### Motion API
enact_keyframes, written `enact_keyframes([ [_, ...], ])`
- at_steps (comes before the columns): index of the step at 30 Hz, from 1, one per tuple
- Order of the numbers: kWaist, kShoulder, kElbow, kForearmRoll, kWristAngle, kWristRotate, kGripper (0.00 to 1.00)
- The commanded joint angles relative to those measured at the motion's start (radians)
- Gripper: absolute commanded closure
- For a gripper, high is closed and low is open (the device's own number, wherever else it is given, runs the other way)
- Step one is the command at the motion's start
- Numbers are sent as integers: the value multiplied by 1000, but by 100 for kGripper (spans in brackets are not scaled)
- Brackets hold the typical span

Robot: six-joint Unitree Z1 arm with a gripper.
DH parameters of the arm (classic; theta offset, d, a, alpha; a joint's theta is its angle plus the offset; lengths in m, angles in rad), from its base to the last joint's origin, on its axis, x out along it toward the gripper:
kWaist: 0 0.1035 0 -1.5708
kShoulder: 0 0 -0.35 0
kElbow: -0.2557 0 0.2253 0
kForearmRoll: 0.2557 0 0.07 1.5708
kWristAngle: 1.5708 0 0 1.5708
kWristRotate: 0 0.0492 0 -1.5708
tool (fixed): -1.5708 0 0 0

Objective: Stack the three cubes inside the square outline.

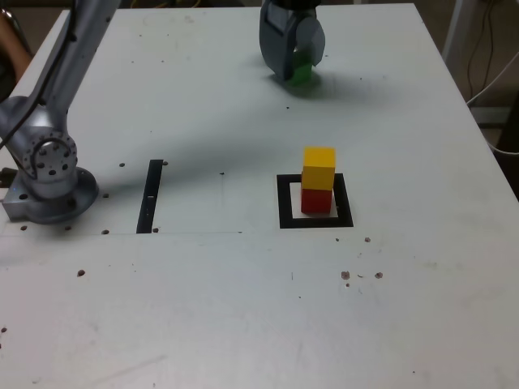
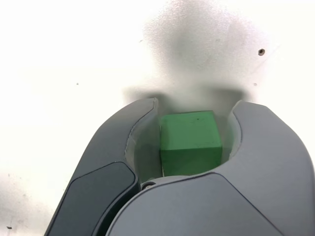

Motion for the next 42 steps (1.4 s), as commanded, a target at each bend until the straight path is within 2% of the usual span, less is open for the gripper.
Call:
enact_keyframes([
  [1,-4,-8,1,-9,-1,14,78],
  [7,-27,-30,3,3,-6,51,80],
  [13,-95,-99,31,63,-27,86,81],
  [18,-215,-197,44,144,-33,123,81],
  [23,-384,-294,87,215,-42,171,81],
  [28,-552,-379,169,219,-38,156,81],
  [33,-670,-430,239,213,-34,92,81],
  [38,-739,-433,257,195,-37,30,81],
  [42,-749,-420,256,171,-61,-1,81],
])
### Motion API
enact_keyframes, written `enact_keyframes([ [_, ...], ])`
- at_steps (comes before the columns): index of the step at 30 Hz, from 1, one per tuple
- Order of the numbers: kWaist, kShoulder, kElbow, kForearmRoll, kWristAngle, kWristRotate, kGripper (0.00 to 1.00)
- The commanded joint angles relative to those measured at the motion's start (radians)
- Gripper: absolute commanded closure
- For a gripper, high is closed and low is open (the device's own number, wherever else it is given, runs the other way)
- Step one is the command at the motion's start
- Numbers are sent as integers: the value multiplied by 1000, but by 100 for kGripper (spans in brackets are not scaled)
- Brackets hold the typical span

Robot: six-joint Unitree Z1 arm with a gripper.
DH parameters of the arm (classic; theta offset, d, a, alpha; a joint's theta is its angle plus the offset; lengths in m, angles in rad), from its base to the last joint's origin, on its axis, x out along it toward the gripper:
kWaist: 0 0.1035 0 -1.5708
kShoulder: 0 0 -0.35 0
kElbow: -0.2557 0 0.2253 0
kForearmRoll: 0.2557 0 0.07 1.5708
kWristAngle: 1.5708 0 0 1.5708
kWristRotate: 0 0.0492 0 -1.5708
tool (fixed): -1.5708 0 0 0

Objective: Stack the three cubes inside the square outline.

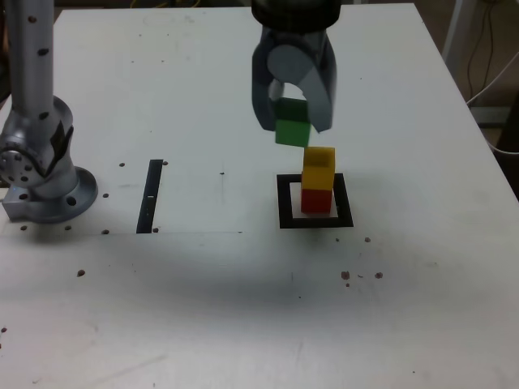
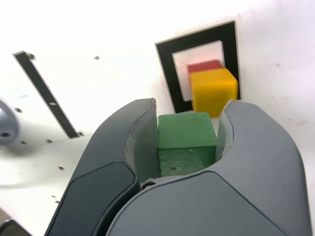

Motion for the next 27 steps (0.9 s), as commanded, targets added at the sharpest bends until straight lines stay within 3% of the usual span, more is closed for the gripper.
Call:
enact_keyframes([
  [1,0,10,-2,-12,-11,-9,81],
  [16,9,78,-33,-37,-22,-26,81],
  [27,27,86,-6,-88,0,-26,80],
])
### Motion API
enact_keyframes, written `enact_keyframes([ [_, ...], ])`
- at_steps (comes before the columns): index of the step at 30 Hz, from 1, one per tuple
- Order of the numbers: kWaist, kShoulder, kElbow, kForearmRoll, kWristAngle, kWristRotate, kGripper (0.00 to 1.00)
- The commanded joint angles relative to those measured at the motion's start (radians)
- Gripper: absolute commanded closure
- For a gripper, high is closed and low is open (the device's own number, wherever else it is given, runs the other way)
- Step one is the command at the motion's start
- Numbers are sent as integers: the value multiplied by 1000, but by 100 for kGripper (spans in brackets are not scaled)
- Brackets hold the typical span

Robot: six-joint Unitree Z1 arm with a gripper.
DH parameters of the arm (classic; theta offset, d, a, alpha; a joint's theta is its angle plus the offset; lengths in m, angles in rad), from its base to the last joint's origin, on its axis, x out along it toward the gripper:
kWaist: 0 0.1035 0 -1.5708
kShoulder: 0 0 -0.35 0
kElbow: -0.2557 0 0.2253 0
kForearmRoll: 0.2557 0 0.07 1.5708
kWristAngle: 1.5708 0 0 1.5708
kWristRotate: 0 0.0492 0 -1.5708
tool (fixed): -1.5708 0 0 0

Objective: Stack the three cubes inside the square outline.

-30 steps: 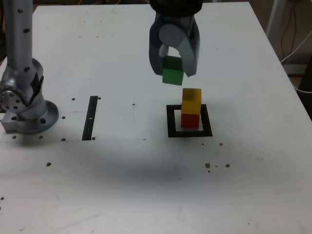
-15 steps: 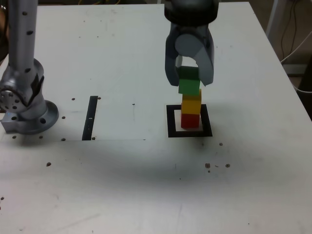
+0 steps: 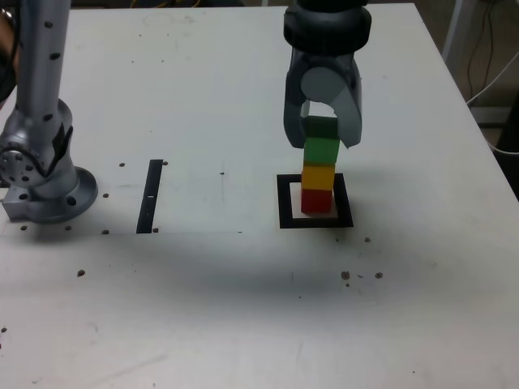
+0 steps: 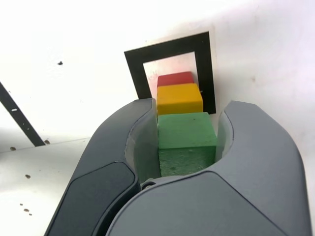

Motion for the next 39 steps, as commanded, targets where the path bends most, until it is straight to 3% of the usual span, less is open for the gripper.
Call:
enact_keyframes([
  [1,8,1,12,-11,2,-2,80],
  [9,20,-5,46,-33,1,-2,80],
  [13,20,-13,51,-32,-2,-2,74],
  [17,21,-17,55,-30,-1,-1,49],
  [21,21,-27,63,-39,4,0,17],
  [25,21,-35,70,-43,2,0,1],
  [39,20,-66,74,-27,-23,0,1],
])
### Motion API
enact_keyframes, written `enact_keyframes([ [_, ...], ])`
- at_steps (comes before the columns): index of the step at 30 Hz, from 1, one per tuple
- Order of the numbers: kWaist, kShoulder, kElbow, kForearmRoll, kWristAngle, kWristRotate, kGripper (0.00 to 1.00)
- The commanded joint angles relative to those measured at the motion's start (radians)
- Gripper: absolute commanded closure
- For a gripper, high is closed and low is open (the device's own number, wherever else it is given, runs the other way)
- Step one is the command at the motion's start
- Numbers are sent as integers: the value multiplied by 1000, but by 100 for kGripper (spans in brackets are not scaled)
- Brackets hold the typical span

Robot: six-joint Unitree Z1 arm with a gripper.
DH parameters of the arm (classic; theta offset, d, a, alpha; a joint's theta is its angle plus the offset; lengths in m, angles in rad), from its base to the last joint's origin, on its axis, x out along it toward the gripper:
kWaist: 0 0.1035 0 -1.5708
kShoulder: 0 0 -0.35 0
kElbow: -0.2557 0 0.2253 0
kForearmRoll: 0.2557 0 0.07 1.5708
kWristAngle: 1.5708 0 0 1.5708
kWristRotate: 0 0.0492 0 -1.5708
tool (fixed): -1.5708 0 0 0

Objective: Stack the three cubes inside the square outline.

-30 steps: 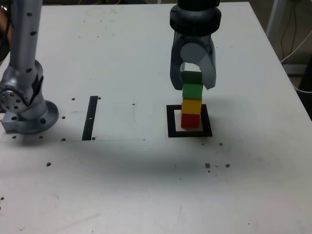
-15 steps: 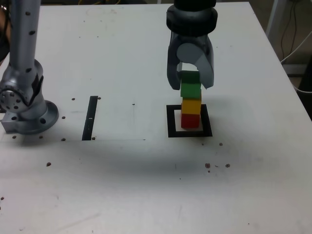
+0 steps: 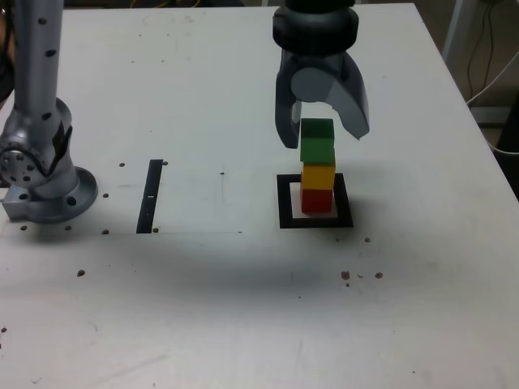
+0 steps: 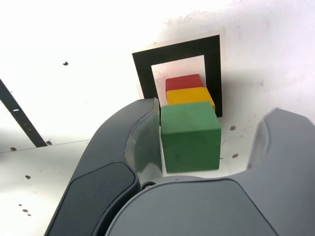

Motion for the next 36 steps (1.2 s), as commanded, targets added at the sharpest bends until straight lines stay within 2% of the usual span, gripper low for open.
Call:
enact_keyframes([
  [1,-1,-25,2,9,0,0,1],
  [5,-4,-83,16,22,7,0,1],
  [12,-5,-244,124,30,23,2,0],
  [19,-5,-358,282,34,15,7,0],
  [27,8,-400,497,2,11,12,0],
  [32,44,-401,617,-41,-20,38,0],
  [36,65,-402,653,-37,-38,69,0],
])
